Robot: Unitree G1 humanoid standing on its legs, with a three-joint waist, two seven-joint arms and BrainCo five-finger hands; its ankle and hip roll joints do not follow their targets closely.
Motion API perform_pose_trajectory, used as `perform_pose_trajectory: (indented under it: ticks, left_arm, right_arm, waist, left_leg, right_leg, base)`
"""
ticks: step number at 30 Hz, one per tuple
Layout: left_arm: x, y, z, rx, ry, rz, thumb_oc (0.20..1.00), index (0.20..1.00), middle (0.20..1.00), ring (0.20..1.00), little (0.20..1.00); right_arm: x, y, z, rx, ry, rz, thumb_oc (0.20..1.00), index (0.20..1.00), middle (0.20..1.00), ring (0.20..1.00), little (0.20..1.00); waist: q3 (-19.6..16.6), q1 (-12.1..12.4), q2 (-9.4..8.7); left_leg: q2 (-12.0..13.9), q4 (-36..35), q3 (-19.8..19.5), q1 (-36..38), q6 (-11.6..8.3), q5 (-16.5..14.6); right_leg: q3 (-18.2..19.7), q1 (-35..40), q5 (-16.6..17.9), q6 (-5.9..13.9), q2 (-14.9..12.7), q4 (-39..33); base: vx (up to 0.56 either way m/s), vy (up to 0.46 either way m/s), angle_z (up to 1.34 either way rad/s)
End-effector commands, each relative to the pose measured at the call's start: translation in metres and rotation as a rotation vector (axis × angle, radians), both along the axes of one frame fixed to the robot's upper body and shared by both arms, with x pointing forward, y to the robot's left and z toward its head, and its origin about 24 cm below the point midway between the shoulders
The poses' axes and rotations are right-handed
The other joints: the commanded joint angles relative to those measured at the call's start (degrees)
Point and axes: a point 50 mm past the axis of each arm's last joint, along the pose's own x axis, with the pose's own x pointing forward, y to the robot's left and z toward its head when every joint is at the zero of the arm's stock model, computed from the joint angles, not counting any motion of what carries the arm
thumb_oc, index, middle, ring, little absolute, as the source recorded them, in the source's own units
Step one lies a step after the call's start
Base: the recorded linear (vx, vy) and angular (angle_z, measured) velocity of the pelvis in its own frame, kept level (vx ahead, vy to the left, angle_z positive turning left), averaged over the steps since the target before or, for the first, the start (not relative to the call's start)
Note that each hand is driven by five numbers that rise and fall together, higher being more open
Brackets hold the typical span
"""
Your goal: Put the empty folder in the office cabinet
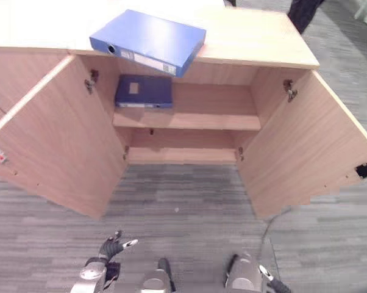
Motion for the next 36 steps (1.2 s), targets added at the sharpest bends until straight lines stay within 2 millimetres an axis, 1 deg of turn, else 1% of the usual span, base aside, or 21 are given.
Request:
perform_pose_trajectory:
  ticks: [1,4,7,9,10,12,13,14,15,16,17,18,19,20,22,24,26,27,28,31,36]
  left_arm:
    - [0.003,0.004,0.009,0.02,-0.075,-0.014,1.0,1.0,1.0,1.0,1.0]
    - [-0.001,0.004,0.007,0.008,-0.075,0.03,1.0,1.0,1.0,1.0,1.0]
    - [-0.006,0.004,0.006,0.016,-0.067,0.018,1.0,1.0,1.0,1.0,1.0]
    - [-0.007,0.006,0.006,0.02,-0.067,0.017,1.0,1.0,1.0,1.0,1.0]
    - [-0.007,0.008,0.008,0.024,-0.068,0.016,1.0,1.0,1.0,1.0,1.0]
    - [-0.008,0.01,0.007,0.029,-0.062,0.022,1.0,1.0,1.0,1.0,1.0]
    - [-0.012,0.011,0.004,0.035,-0.04,0.033,1.0,1.0,1.0,1.0,1.0]
    - [-0.015,0.01,0.0,0.037,-0.015,0.037,1.0,1.0,1.0,1.0,1.0]
    - [-0.018,0.01,-0.002,0.027,-0.01,0.05,1.0,1.0,1.0,1.0,1.0]
    - [-0.018,0.009,-0.002,0.028,-0.006,0.05,1.0,1.0,1.0,1.0,1.0]
    - [-0.018,0.012,-0.002,0.038,-0.002,0.045,1.0,1.0,1.0,1.0,1.0]
    - [-0.019,0.013,-0.002,0.047,0.003,0.04,1.0,1.0,1.0,1.0,1.0]
    - [-0.017,0.011,-0.002,0.05,0.0,0.023,1.0,1.0,1.0,1.0,1.0]
    - [-0.012,0.005,-0.001,0.047,-0.012,-0.002,1.0,1.0,1.0,1.0,1.0]
    - [-0.001,-0.002,0.005,0.027,-0.054,-0.027,1.0,1.0,1.0,1.0,1.0]
    - [0.002,-0.005,0.006,0.028,-0.064,-0.047,1.0,1.0,1.0,1.0,1.0]
    - [0.004,-0.007,0.006,0.026,-0.066,-0.055,1.0,1.0,1.0,1.0,1.0]
    - [0.007,-0.006,0.008,0.032,-0.069,-0.059,1.0,1.0,1.0,1.0,1.0]
    - [0.007,-0.006,0.008,0.032,-0.069,-0.059,1.0,1.0,1.0,1.0,1.0]
    - [0.007,-0.003,0.007,0.04,-0.065,-0.048,1.0,1.0,1.0,1.0,1.0]
    - [0.005,-0.001,0.007,0.036,-0.065,-0.031,1.0,1.0,1.0,1.0,1.0]
  right_arm:
    - [0.016,-0.02,0.008,-0.081,-0.008,0.081,1.0,1.0,1.0,1.0,1.0]
    - [0.028,-0.02,0.011,-0.104,-0.033,0.136,1.0,1.0,1.0,1.0,1.0]
    - [0.042,-0.027,0.017,-0.13,-0.066,0.156,1.0,1.0,1.0,1.0,1.0]
    - [0.045,-0.028,0.019,-0.133,-0.078,0.157,1.0,1.0,1.0,1.0,1.0]
    - [0.045,-0.029,0.019,-0.132,-0.076,0.149,1.0,1.0,1.0,1.0,1.0]
    - [0.041,-0.03,0.018,-0.127,-0.066,0.132,1.0,1.0,1.0,1.0,1.0]
    - [0.038,-0.032,0.018,-0.128,-0.052,0.129,1.0,1.0,1.0,1.0,1.0]
    - [0.033,-0.036,0.017,-0.136,-0.025,0.122,1.0,1.0,1.0,1.0,1.0]
    - [0.026,-0.037,0.016,-0.139,-0.003,0.108,1.0,1.0,1.0,1.0,1.0]
    - [0.021,-0.037,0.014,-0.141,0.011,0.094,1.0,1.0,1.0,1.0,1.0]
    - [0.013,-0.036,0.012,-0.14,0.034,0.077,1.0,1.0,1.0,1.0,1.0]
    - [0.009,-0.035,0.011,-0.14,0.047,0.074,1.0,1.0,1.0,1.0,1.0]
    - [0.004,-0.035,0.009,-0.138,0.06,0.068,1.0,1.0,1.0,1.0,1.0]
    - [0.003,-0.036,0.01,-0.14,0.062,0.062,1.0,1.0,1.0,1.0,1.0]
    - [0.002,-0.036,0.01,-0.138,0.048,0.053,1.0,1.0,1.0,1.0,1.0]
    - [0.0,-0.034,0.009,-0.134,0.049,0.05,1.0,1.0,1.0,1.0,1.0]
    - [-0.002,-0.034,0.009,-0.13,0.056,0.056,1.0,1.0,1.0,1.0,1.0]
    - [0.0,-0.032,0.008,-0.124,0.051,0.063,1.0,1.0,1.0,1.0,1.0]
    - [0.0,-0.032,0.008,-0.123,0.05,0.063,1.0,1.0,1.0,1.0,1.0]
    - [0.011,-0.031,0.01,-0.127,0.024,0.094,1.0,1.0,1.0,1.0,1.0]
    - [0.035,-0.03,0.017,-0.145,-0.05,0.166,1.0,1.0,1.0,1.0,1.0]
  waist:
    - [0.06,1.61,-0.19]
    - [-1.41,2.59,-0.57]
    - [-1.15,3.43,-0.35]
    - [-0.72,3.5,-0.11]
    - [-0.21,3.22,0.16]
    - [0.74,2.83,1.04]
    - [1.77,2.34,2.97]
    - [1.73,2.3,6.08]
    - [1.37,1.94,7.58]
    - [1.3,1.28,7.12]
    - [1.64,0.98,3.14]
    - [1.72,1.42,3.11]
    - [1.63,1.34,2.61]
    - [2.03,0.45,2.05]
    - [2.35,-0.99,2.57]
    - [1.98,-1.37,2.83]
    - [1.67,-1.54,2.93]
    - [1.16,-1.19,2.6]
    - [1.07,-1.27,2.54]
    - [-1.13,0.15,1.26]
    - [-2.42,1.43,1.25]
  left_leg:
    - [2.91,-3.56,0.88,-0.4,-8.54,-0.25]
    - [3.15,-3.56,2.12,-0.8,-8.76,0.15]
    - [2.62,-3.56,2.16,0.23,-7.91,-0.72]
    - [2.11,-3.56,1.89,0.75,-7.17,-1.38]
    - [2.07,-3.56,1.62,1.59,-6.72,-1.83]
    - [3.06,-3.56,1.94,2.77,-6.48,-2.02]
    - [4.36,-3.56,2.69,4.12,-6.3,-2.13]
    - [5.49,-3.56,4.23,4.67,-5.99,-2.82]
    - [5.72,-3.56,4.92,4.93,-5.68,-3.83]
    - [5.08,-3.56,5.82,4.11,-5.72,-2.99]
    - [1.91,-3.56,6.38,4.14,-6.94,-3.01]
    - [2.42,-3.56,6.04,4.77,-7.67,-4.13]
    - [2.52,-3.56,6.44,4.37,-8.67,-3.94]
    - [1.49,-3.56,6.72,3.93,-8.62,-3.09]
    - [1.08,-3.56,6.57,3.95,-8.12,-3.45]
    - [1.26,-3.56,6.38,3.64,-7.92,-3.26]
    - [1.42,-3.56,5.46,3.02,-7.49,-2.47]
    - [1.34,-3.56,5.06,2.61,-7.43,-2.38]
    - [1.27,-3.56,4.97,2.39,-7.36,-2.16]
    - [1.42,-3.56,4.84,1.07,-8.04,-1.4]
    - [2.49,-3.56,5.34,0.97,-8.59,-0.63]
  right_leg:
    - [3.46,11.72,-0.64,-0.05,1.36,-14.1]
    - [1.98,13.44,0.93,0.05,1.36,-17.14]
    - [2.26,13.21,1.65,0.78,-0.74,-14.3]
    - [2.96,11.07,1.99,1.58,-2.38,-9.65]
    - [3.71,7.9,4.98,3.1,-3.94,-3.31]
    - [4.4,2.71,9.78,3.25,-4.83,5.23]
    - [1.78,-1.75,15.5,3.25,-5.24,11.42]
    - [-6.47,-4.85,16.3,3.25,-7.89,18.2]
    - [-11.68,-6.22,16.05,3.25,-10.37,21.9]
    - [-15.09,-5.63,16.43,3.25,-12.28,19.88]
    - [-15.07,0.74,15.27,3.25,-11.8,0.42]
    - [-12.91,1.93,14.81,3.25,-10.18,-4.54]
    - [-10.65,3.24,14.53,3.25,-9.64,-10.55]
    - [-9.37,3.31,14.39,3.25,-10.09,-10.69]
    - [-6.61,3.95,10.03,3.25,-9.32,-3.74]
    - [-4.43,4.79,8.51,3.25,-8.23,0.17]
    - [-0.14,5.49,6.08,3.25,-5.51,1.98]
    - [2.7,6.9,3.47,2.98,-3.52,1.61]
    - [2.58,6.88,3.79,2.98,-3.54,1.29]
    - [5.01,12.07,1.2,2.05,-1.67,-6.1]
    - [6.06,15.24,-0.22,1.13,0.95,-13.0]
  base:
    - [0.13,-0.023,1.02]
    - [0.05,0.01,0.43]
    - [0.01,0.09,-1.04]
    - [-0.06,0.135,-0.83]
    - [-0.08,0.12,-0.22]
    - [-0.13,0.091,0.11]
    - [-0.16,0.179,-0.05]
    - [-0.05,0.286,-0.18]
    - [0.01,0.261,-0.67]
    - [0.18,-0.011,-0.56]
    - [0.2,-0.179,-0.45]
    - [0.28,-0.235,1.25]
    - [0.14,-0.037,0.82]
    - [0.09,0.11,0.64]
    - [0.05,0.172,-0.17]
    - [0.01,0.063,0.8]
    - [0.01,0.013,0.44]
    - [0.01,-0.025,-0.04]
    - [0.0,-0.102,0.02]
    - [0.06,-0.133,0.11]
    - [0.04,-0.129,-0.15]
